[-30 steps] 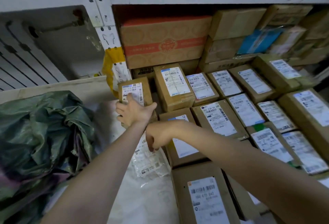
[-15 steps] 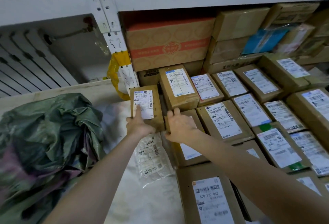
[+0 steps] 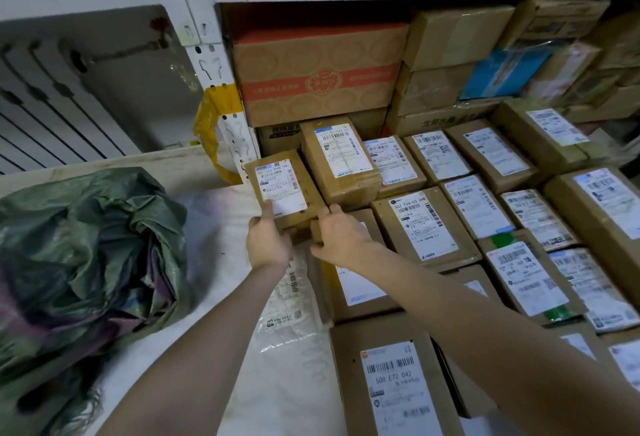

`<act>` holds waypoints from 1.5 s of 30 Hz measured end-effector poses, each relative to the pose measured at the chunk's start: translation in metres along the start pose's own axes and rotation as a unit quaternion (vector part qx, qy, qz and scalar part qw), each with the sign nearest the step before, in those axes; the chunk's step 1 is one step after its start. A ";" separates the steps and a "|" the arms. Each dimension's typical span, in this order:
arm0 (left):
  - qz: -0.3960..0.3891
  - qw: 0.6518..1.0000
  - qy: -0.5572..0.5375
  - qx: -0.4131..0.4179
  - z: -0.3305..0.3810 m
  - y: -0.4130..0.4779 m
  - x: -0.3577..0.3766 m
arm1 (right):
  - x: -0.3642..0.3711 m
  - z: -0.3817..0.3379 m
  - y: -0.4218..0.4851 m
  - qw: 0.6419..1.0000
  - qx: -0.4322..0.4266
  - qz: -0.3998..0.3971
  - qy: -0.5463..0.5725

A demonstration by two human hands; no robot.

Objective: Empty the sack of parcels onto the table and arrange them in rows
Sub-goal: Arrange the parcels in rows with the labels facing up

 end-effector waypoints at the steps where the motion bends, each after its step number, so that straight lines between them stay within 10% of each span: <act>1: -0.019 1.000 -0.014 0.001 0.002 -0.002 0.005 | -0.001 0.001 -0.001 1.000 -0.007 0.007 0.008; 6: -0.045 0.997 -0.027 -0.057 -0.021 -0.022 -0.004 | -0.002 0.001 -0.015 0.998 -0.029 0.036 -0.037; 11: -0.125 0.941 0.114 -0.292 -0.070 -0.075 0.005 | 0.012 0.003 -0.026 0.994 0.015 -0.017 -0.105; 36: 0.028 0.996 -0.082 -0.009 0.089 -0.143 -0.058 | -0.025 0.046 -0.120 0.991 -0.062 0.119 0.018; 45: 0.010 0.993 -0.116 0.009 0.087 -0.232 -0.057 | 0.080 0.001 -0.224 0.993 -0.016 -0.070 -0.090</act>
Point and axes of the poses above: each hand's wrist, its own y-axis towards the middle knuckle, its own x-axis out of the palm, z = x × y, the point moved 6 cm from there along y, towards the middle knuckle, and after that the axes turned 6 degrees about -y, right-handed, at the moved point
